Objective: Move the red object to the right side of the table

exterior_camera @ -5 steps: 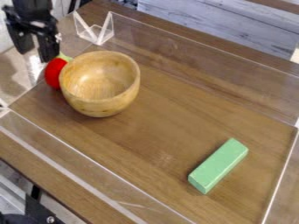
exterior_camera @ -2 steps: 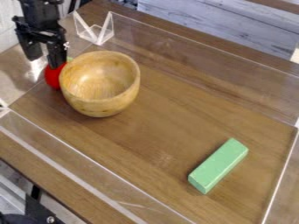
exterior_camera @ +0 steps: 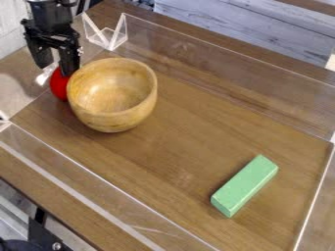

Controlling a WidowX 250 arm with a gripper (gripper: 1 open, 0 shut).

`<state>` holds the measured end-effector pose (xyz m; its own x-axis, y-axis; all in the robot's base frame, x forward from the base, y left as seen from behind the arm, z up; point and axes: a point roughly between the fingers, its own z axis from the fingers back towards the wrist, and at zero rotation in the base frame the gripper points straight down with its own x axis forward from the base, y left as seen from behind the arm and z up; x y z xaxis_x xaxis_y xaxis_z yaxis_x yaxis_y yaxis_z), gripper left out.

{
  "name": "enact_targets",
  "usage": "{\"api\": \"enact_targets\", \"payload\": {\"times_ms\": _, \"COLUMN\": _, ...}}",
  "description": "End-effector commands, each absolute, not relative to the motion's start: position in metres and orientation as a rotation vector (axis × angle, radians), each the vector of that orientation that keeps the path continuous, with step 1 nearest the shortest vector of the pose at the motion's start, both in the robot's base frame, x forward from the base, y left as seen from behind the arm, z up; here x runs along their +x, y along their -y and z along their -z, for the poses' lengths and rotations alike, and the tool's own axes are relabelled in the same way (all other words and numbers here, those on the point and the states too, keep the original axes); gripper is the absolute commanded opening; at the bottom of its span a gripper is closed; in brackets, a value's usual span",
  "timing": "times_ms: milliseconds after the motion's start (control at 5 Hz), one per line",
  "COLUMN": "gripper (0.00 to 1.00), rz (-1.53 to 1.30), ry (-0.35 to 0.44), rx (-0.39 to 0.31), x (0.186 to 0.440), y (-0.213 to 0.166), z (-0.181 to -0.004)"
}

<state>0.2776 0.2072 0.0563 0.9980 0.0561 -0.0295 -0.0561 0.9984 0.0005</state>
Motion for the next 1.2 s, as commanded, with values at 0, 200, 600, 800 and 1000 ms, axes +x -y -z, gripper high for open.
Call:
{"api": "enact_targets", "payload": {"times_ms": 0, "gripper": 1.0, "rz": -0.051, "ry": 0.017, "rx": 0.028, "x": 0.29, "y": -0.211, "z": -0.068}}
{"api": "enact_targets", "payload": {"times_ms": 200, "gripper": 1.0, "rz": -0.049, "ry": 0.013, "rx": 0.021, "x": 0.293, "y": -0.213, "z": -0.063}}
{"api": "enact_targets", "payload": {"times_ms": 600, "gripper": 1.0, "rz": -0.045, "ry": 0.005, "rx": 0.0, "x": 0.298, "y": -0.212, "z": -0.056}}
{"api": "enact_targets", "payload": {"times_ms": 800, "gripper": 1.0, "rz": -0.045, "ry": -0.002, "rx": -0.011, "x": 0.3, "y": -0.212, "z": -0.053}}
{"api": "enact_targets", "payload": {"times_ms": 1000, "gripper": 1.0, "rz": -0.046, "ry": -0.008, "rx": -0.024, "x": 0.301, "y": -0.212, "z": -0.051}}
